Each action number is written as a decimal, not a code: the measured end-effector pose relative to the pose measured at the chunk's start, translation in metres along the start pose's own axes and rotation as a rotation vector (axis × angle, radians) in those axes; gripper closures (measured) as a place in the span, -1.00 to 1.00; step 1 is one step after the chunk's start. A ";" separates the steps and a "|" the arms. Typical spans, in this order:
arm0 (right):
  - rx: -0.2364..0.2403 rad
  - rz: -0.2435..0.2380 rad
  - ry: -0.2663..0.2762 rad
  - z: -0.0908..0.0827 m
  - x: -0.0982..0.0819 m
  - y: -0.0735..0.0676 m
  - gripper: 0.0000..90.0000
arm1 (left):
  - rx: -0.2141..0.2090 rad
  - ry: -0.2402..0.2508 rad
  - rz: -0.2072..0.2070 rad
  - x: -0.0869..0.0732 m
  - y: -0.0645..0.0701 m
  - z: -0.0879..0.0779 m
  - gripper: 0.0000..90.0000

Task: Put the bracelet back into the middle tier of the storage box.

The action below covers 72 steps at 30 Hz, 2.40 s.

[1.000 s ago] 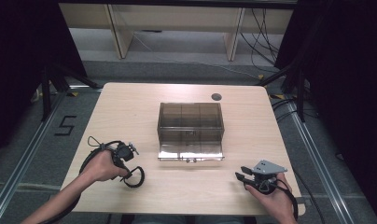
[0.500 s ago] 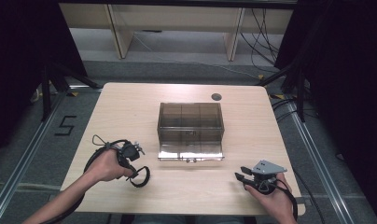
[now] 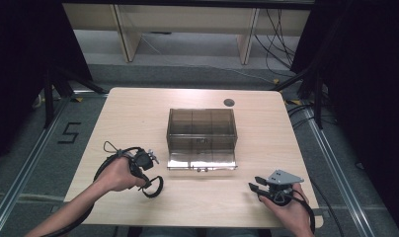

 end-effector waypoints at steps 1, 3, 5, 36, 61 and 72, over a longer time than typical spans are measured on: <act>0.000 0.000 0.000 0.000 0.000 0.000 0.40 | 0.000 0.000 0.000 0.000 0.000 0.000 0.71; -0.006 -0.010 0.003 0.000 0.000 0.001 0.40 | 0.000 0.001 0.006 0.002 0.001 0.000 0.71; -0.002 -0.005 0.002 0.000 0.000 0.001 0.39 | -0.001 -0.001 0.013 0.004 0.001 -0.001 0.71; 0.003 0.021 -0.006 -0.001 -0.002 0.001 0.37 | -0.005 0.011 0.061 0.037 0.009 -0.007 0.71; 0.007 0.041 -0.013 -0.002 -0.003 0.000 0.36 | 0.004 0.028 0.092 0.058 0.011 -0.013 0.71; 0.002 0.025 0.007 -0.001 -0.002 0.003 0.35 | 0.006 0.028 0.111 0.065 0.009 -0.017 0.71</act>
Point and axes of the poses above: each handheld gripper's, and its own axes: z roughly forward along the jaws, x roughly out of its top, y roughly to its right, the point moved 6 cm from there along z, roughly forward along the jaws, and after that the axes turned 9 degrees about z, right-handed, at the moved point
